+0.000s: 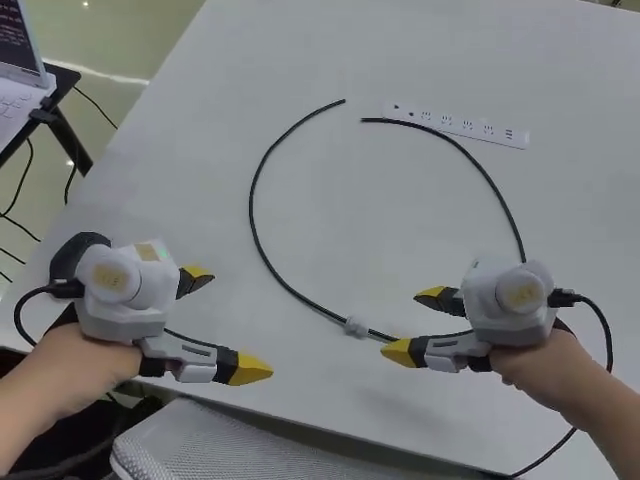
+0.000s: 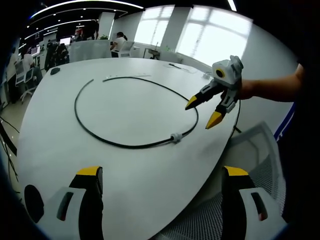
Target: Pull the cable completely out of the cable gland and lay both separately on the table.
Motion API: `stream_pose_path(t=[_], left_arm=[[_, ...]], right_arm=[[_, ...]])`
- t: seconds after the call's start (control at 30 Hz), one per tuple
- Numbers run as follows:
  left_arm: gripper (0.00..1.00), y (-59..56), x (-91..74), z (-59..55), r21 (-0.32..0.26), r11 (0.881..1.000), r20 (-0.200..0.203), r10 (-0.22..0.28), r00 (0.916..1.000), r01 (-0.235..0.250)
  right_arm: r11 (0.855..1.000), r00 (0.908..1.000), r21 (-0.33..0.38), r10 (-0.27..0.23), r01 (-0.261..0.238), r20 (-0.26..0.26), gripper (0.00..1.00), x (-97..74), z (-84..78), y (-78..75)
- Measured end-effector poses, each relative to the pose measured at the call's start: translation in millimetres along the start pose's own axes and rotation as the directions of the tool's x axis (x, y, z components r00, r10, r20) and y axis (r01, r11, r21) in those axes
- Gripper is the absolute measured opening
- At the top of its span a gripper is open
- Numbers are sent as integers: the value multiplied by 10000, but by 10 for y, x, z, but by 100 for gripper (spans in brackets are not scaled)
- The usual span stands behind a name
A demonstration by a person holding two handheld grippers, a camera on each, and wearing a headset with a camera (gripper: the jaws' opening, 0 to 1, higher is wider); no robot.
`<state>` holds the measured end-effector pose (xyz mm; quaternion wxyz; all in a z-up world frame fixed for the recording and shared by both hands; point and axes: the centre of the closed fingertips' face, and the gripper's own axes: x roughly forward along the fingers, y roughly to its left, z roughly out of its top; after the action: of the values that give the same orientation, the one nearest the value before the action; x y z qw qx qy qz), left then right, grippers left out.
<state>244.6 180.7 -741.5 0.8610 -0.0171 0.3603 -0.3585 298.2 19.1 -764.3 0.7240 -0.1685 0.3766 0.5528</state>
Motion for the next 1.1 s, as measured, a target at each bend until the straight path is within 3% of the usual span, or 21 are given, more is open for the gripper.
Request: stream_pose_path(t=[0.47, 0.63, 0.83, 1.1], left_arm=[[98, 22, -28, -94, -219, 9997, -21, -145, 9999, 145], [98, 21, -23, -126, -248, 9995, -93, -221, 9997, 218], [98, 35, -9, -154, -309, 9992, -154, -266, 9995, 261], [98, 41, -31, -160, -255, 9991, -198, -344, 9992, 339]], right_arm=[[9961, 9945, -788, 325, -404, -992, 42, 317, -42, 12], [9925, 9884, -1045, 475, -629, -1445, 35, 404, -80, 29], [9900, 9853, -1201, 545, -745, -1620, 31, 513, -54, 36], [9818, 9744, -1569, 724, -1072, -2129, 22, 621, -119, 53]])
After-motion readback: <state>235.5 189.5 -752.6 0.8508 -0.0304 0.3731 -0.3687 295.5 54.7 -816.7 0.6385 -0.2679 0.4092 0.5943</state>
